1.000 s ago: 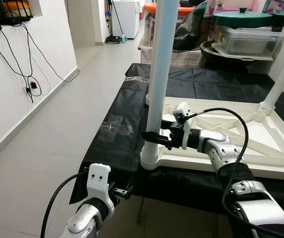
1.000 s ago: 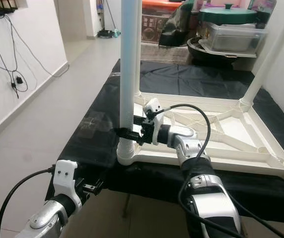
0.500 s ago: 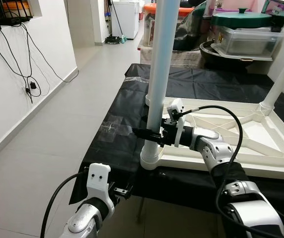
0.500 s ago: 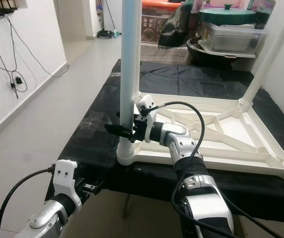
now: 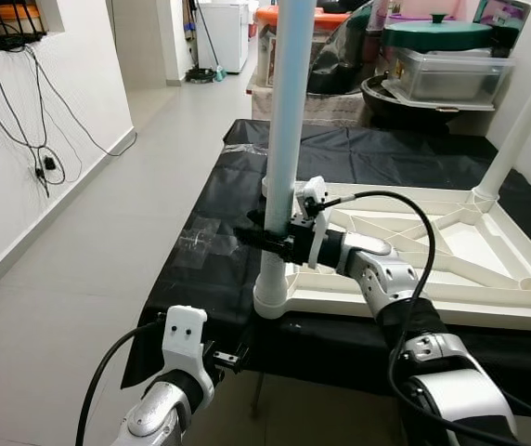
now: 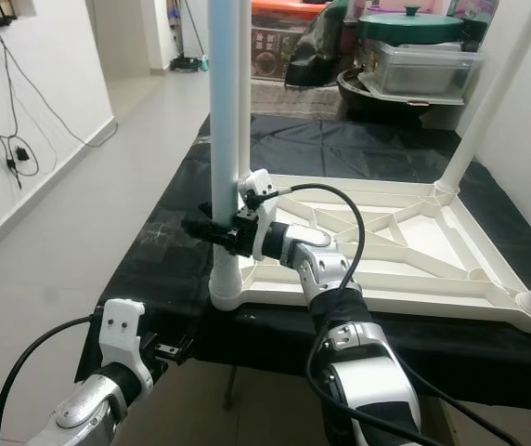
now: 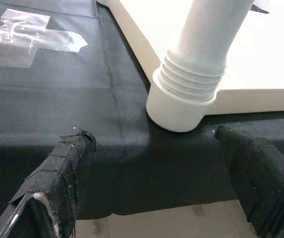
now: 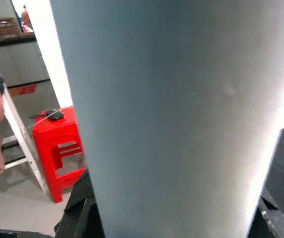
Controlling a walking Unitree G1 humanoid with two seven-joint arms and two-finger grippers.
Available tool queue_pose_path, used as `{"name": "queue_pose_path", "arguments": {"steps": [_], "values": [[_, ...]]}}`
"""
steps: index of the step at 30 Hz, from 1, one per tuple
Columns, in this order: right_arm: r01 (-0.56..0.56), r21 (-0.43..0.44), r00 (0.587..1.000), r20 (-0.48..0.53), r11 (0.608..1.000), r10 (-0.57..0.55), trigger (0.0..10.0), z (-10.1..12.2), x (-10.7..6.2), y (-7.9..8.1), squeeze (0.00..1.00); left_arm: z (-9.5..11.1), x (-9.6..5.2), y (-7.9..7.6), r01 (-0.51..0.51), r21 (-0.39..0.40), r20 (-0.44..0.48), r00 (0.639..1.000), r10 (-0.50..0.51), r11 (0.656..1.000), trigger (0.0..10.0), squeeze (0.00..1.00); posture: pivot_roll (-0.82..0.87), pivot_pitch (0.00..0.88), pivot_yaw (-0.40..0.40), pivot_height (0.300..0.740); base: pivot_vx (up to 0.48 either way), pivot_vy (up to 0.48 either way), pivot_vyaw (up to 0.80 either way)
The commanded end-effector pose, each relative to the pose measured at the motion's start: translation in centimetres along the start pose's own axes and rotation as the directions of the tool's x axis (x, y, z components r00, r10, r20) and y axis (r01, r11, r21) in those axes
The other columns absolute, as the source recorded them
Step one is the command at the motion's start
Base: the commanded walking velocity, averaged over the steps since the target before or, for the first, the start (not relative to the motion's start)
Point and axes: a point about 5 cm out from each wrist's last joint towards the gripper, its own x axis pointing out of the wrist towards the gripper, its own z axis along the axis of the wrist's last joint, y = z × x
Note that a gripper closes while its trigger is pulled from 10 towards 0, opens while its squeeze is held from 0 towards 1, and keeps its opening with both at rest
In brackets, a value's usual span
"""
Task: Building children table
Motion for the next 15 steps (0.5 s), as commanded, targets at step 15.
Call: {"name": "queue_pose_path", "arguments": {"steps": [15], "values": [[0.684,0.058,0.729,-0.014,0.727,-0.685,0.0,-2.7,-2.2,-2.7,0.0,-0.3,0.0,0.1,-0.007,0.003,-0.01,1.0,0.007,1.0,10.0,0.0,0.17,0.0,-0.046,0.74,0.0,0.0,0.0]]}}
